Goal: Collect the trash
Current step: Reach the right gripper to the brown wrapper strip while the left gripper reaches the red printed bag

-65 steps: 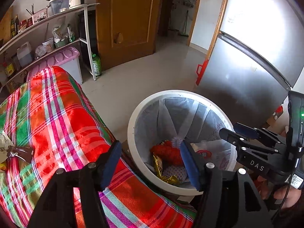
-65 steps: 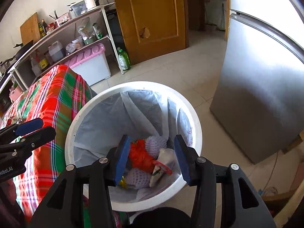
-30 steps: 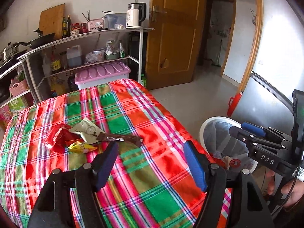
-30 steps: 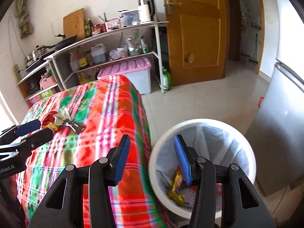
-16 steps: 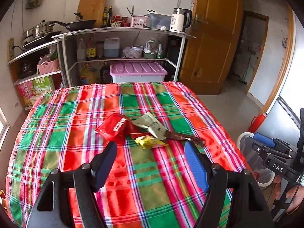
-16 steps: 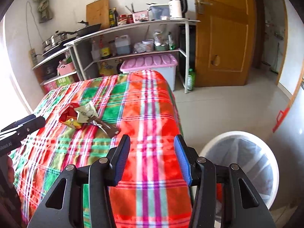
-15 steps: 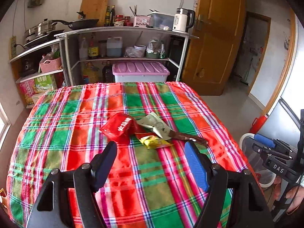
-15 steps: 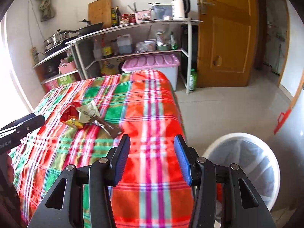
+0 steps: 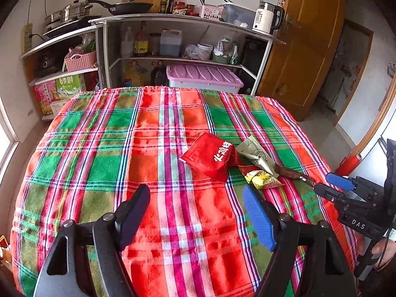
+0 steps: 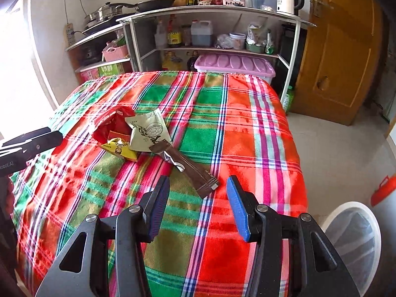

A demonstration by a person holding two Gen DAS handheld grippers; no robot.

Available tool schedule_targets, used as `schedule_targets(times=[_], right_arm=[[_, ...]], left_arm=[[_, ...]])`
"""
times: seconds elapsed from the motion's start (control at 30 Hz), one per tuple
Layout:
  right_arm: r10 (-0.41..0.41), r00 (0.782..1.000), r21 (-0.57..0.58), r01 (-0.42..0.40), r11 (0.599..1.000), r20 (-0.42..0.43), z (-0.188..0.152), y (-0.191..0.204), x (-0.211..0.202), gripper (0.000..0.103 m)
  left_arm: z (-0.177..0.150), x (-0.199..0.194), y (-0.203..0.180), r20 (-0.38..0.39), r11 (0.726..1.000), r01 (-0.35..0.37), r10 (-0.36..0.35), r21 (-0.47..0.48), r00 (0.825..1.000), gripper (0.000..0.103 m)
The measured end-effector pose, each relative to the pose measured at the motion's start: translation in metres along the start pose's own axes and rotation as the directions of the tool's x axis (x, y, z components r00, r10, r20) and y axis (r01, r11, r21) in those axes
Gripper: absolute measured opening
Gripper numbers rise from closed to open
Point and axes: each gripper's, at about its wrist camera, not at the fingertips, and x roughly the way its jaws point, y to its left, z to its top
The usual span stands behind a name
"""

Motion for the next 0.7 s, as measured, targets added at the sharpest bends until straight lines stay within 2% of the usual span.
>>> schedule_targets(times=[0.13,0.37,0.7], right_arm=[[-0.005,1.000,-0.033,0.005,0.999,-0.014,0.004,0.007,0.013,0.049],[-0.013,0.999,-0.063,0.011,0.998,-0.031,0.014,0.006,0.030,0.049],[-0.002,0.997,-0.101,-0.005,0.995,-0.072,0.021,0.012,0.053,0.049]], left_arm=[[0.006,0.010,0.005,0.003,1.000,0.008,-0.008,-0.023,1.000,0.082],[0.023,0.031,0.004,-0.017,1.000,0.025,-0.024,0.003,1.000,0.086],[0.036,0.062,-0.006,-0.073,0.996,0.006,0.000,0.094,0.997,0.086]])
